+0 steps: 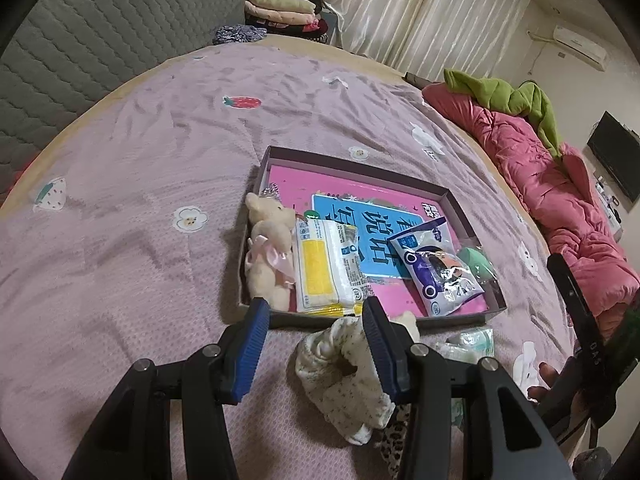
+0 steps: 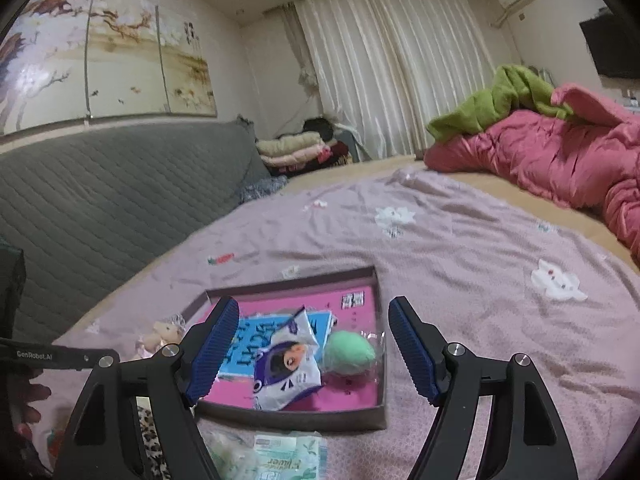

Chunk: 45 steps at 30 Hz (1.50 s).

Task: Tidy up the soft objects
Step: 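Move both open grippers back to the scrunchies beside the box, then grasp the cream floral scrunchie with left while right grasps the leopard-print scrunchie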

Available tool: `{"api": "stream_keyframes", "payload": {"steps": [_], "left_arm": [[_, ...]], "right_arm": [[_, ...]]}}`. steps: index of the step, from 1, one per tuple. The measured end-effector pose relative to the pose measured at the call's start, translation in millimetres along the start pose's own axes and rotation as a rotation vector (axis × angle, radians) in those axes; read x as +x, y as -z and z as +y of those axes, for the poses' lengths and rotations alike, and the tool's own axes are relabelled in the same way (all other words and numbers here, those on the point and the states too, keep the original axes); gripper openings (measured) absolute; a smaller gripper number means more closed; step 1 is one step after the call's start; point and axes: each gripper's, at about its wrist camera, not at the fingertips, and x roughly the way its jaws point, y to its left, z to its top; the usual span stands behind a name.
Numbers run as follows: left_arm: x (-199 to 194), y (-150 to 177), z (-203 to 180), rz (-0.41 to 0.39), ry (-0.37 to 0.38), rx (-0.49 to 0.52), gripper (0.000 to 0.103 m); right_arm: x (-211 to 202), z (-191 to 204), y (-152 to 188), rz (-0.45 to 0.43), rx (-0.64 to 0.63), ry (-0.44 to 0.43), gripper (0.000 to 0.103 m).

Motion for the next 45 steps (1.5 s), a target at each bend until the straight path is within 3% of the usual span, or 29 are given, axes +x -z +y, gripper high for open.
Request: {"api": "stream_keyframes", "payload": {"steps": [13, 25, 45], "left_arm": [[-15.5, 9.9, -3.7, 0.010, 0.020, 0.009, 0.048], [-22.7, 22.1, -15.2, 0.020, 0.034, 0.049, 0.048], [-29.3, 34.6, -22.5, 0.053, 0.034, 0.074, 0.048]], "right_arm": [[-9.7, 19.2, 7.8, 0.073, -0.047, -0.044, 0.078], [-27.3, 39.0, 25.2, 0.176, -0.106, -0.021, 0.078], [-41.2, 103.8, 58.5, 0.310, -0.237, -0.168, 0.078]]}}
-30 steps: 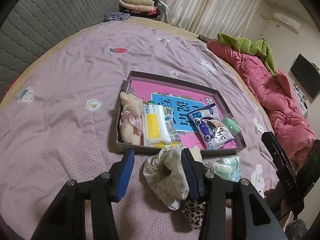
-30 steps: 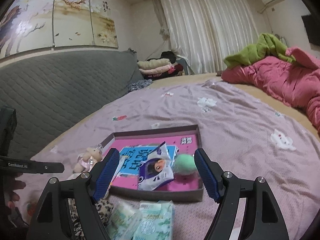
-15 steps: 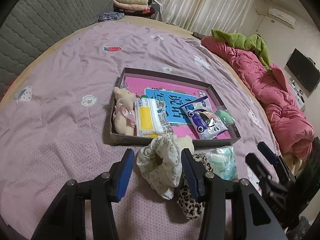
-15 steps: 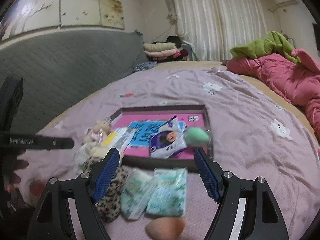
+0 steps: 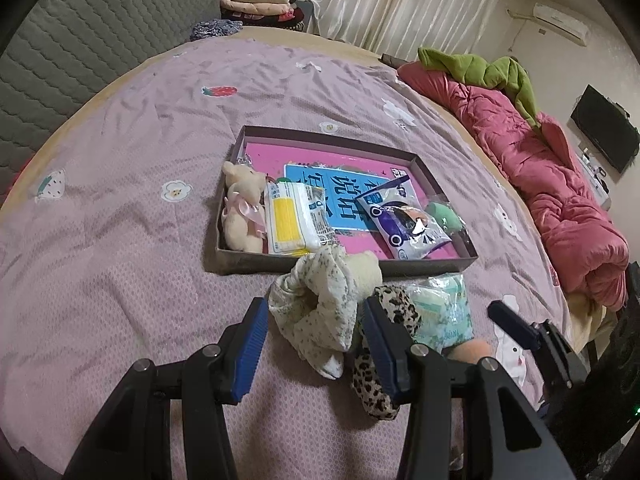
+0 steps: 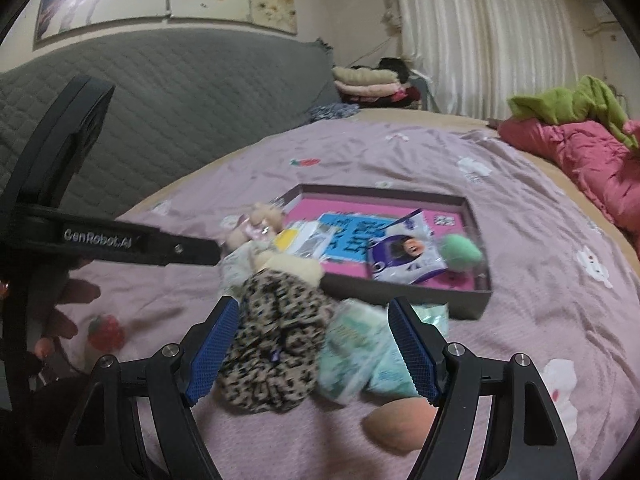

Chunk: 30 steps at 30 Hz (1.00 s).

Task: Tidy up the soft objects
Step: 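Grasp the cream floral scrunchie with left while right grasps the leopard-print scrunchie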

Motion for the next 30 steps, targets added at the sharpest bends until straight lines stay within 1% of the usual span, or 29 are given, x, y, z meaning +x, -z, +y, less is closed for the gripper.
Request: {"api": "stream_keyframes", "payload": {"steps": [14, 21, 27, 30], "left_arm": [[-4.4, 13.1, -7.7, 0.030, 0.005, 0.025, 0.048], [-5.2, 17.5, -8.7, 0.046, 0.012, 0.018, 0.048], [-5.9, 18.6, -9.9, 0.047, -0.004, 0.028, 0.048], [-4.5, 18.2, -7.0, 0.053, -0.002, 0.018, 0.048]], "right_arm": [[-4.5, 3.7, 8.5, 0.038, -0.002, -0.012, 0.078], [-5.7, 9.6, 11.9, 0.056, -0.018, -0.042, 0.078], [-0.1, 18.1, 15.7, 0.078, -0.034, -0.063, 0.078], [6.8, 17.8, 19.2, 0.104, -0.029, -0.064, 0.078]]}}
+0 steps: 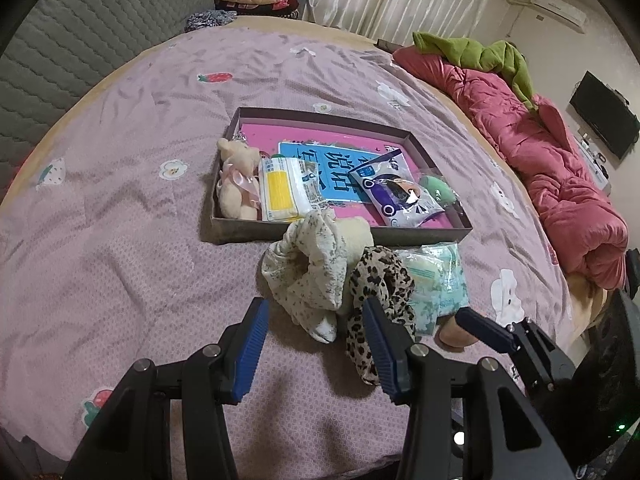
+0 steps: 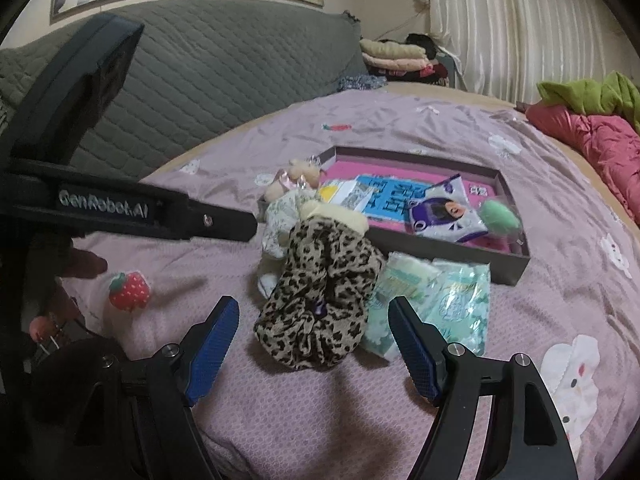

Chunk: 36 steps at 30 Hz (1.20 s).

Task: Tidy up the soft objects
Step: 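Grasp the cream floral scrunchie with left while right grasps the leopard-print scrunchie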

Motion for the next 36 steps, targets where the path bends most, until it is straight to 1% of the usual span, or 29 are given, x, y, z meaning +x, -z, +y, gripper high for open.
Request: {"api": "stream_keyframes", "payload": {"steps": [7, 12, 17, 21, 24, 27, 32, 34, 36], "left_arm": [[6.5, 1.5, 1.1, 0.010, -0.012, 0.007, 0.048], [13.1, 1.1, 1.5, 0.017, 0.007, -0.004, 0.048], [20.8, -1.2, -0.3, 0.021, 0.008, 0.001, 0.048], [25.5, -4.6, 2.7, 0.018, 0.030, -0.022, 0.048], [28.2, -8.1, 5.3, 0.009, 0.055, -0.044, 0.048], [33.2, -11.3, 7.5, 0.013, 0.067, -0.056, 0.048], [39.8, -15.1, 10.1, 0.013, 0.092, -0.076, 0.048], [42.4, -15.4, 11.1, 0.017, 0.097, -0.085, 0.048], [44.9, -15.8, 12.3, 0.018, 0.102, -0.092, 0.048]], "right_arm": [[12.6, -2.5, 2.9, 0.027, 0.014, -0.005, 0.079], [22.5, 0.0, 3.4, 0.040, -0.003, -0.006, 0.079], [32.5, -0.9, 3.1, 0.053, -0.005, -0.008, 0.079], [39.6, -4.1, 2.6, 0.062, 0.011, -0.025, 0.079], [42.6, -4.9, 1.5, 0.050, 0.012, -0.041, 0.079], [46.8, -5.4, 1.3, 0.051, 0.007, -0.043, 0.074], [54.7, -7.1, 2.7, 0.067, 0.008, -0.077, 0.058], [56.7, -8.1, 2.6, 0.067, 0.005, -0.081, 0.053], [57.0, -11.2, 2.6, 0.064, 0.009, -0.087, 0.046]]}}
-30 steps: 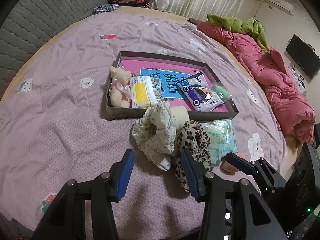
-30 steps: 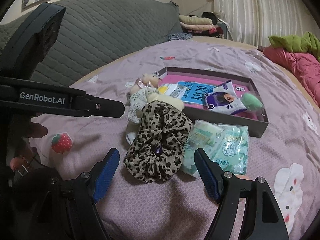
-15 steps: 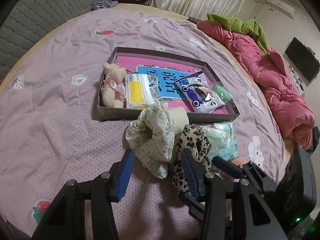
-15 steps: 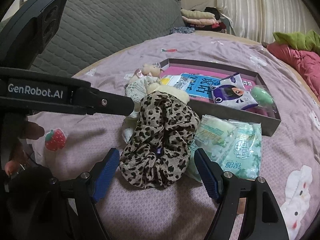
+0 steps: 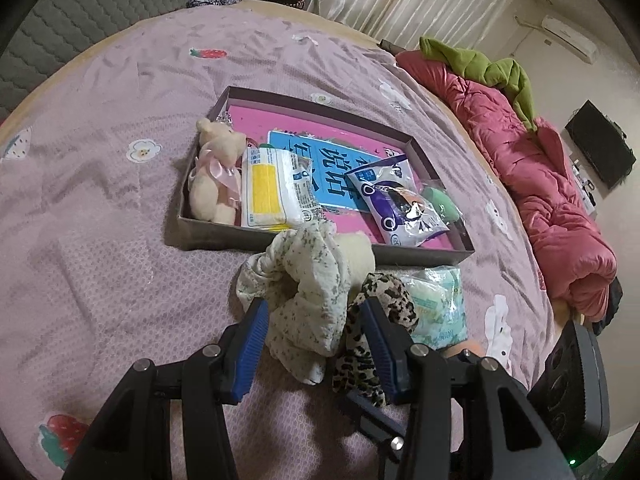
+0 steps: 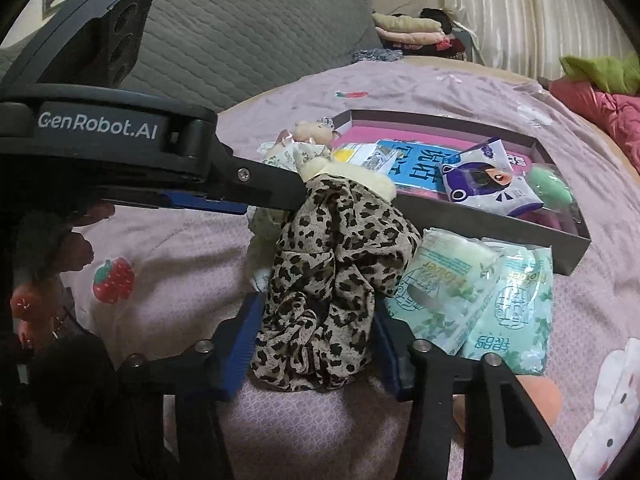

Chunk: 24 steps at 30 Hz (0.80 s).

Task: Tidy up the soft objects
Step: 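Grasp the cream floral scrunchie with left while right grasps the leopard-print scrunchie, then lift both held scrunchies up and carry them over the pink box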

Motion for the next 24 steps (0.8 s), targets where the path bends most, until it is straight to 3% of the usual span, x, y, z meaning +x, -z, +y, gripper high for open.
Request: {"api": "stream_keyframes", "payload": {"steps": [5, 8, 11, 14, 19, 24], "left_arm": [[5.6, -3.4, 3.2, 0.001, 0.022, -0.025, 0.048], [9.0, -5.6, 3.4, 0.001, 0.038, -0.034, 0.043], [8.4, -5.0, 0.8, -0.011, 0.039, -0.023, 0.027], [8.7, -4.7, -1.9, -0.013, 0.037, 0.000, 0.019], [6.3, -3.5, -1.3, -0.027, 0.035, 0.003, 0.010], [-5.8, -0.2, -2.4, -0.061, 0.044, 0.019, 0.009]], "right_arm": [[-2.4, -14.1, -1.0, -0.005, 0.059, -0.036, 0.028], [-6.6, -17.3, -2.3, -0.018, 0.068, -0.043, 0.024], [-9.9, -20.2, -3.8, -0.030, 0.084, -0.057, 0.024], [-12.9, -21.3, -4.3, -0.038, 0.086, -0.058, 0.024], [-16.3, -22.6, -4.6, -0.052, 0.089, -0.061, 0.024], [-19.6, -23.1, -5.4, -0.066, 0.085, -0.058, 0.022]]}}
